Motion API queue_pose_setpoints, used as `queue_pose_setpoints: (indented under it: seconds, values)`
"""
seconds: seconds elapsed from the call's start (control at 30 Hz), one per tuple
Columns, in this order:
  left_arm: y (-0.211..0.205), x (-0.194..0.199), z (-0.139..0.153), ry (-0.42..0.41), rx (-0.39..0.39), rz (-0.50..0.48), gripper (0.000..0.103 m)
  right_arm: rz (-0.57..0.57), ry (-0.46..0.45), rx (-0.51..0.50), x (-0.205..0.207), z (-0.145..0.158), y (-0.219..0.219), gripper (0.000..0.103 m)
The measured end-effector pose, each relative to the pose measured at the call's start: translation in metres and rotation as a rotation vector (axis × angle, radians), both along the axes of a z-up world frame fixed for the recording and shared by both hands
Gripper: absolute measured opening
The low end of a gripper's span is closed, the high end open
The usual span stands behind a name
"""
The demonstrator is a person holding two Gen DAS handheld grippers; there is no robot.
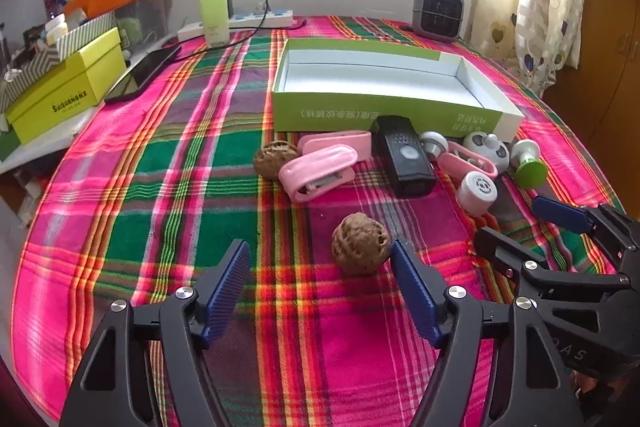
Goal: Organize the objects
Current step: 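Move left tool to the brown walnut while right tool approaches the small white jar, then close left tool on the walnut while right tool closes on the white jar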
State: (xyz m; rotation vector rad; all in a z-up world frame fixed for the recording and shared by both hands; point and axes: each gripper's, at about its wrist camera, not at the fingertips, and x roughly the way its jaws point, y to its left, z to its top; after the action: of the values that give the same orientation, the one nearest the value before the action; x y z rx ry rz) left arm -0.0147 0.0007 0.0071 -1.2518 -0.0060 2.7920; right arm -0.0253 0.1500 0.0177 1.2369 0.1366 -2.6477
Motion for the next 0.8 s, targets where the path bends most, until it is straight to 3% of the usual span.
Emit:
queue_pose_setpoints:
  seconds: [0.4, 0.63, 0.8]
  values:
    - [-0.004, -0.010, -0.003, -0.019, 0.003, -0.010, 0.063, 0.020, -0.005, -0.009, -0.018, 0.001, -0.008, 0.062]
    - [-0.002, -0.012, -0.001, -0.010, -0.006, -0.024, 0.048, 0.017, -0.002, -0.002, -0.023, 0.001, -0.010, 0.056]
    - [-0.004, -0.014, 0.000, -0.005, -0.010, -0.019, 0.038, 0.020, 0.000, 0.001, -0.023, 0.001, -0.010, 0.043]
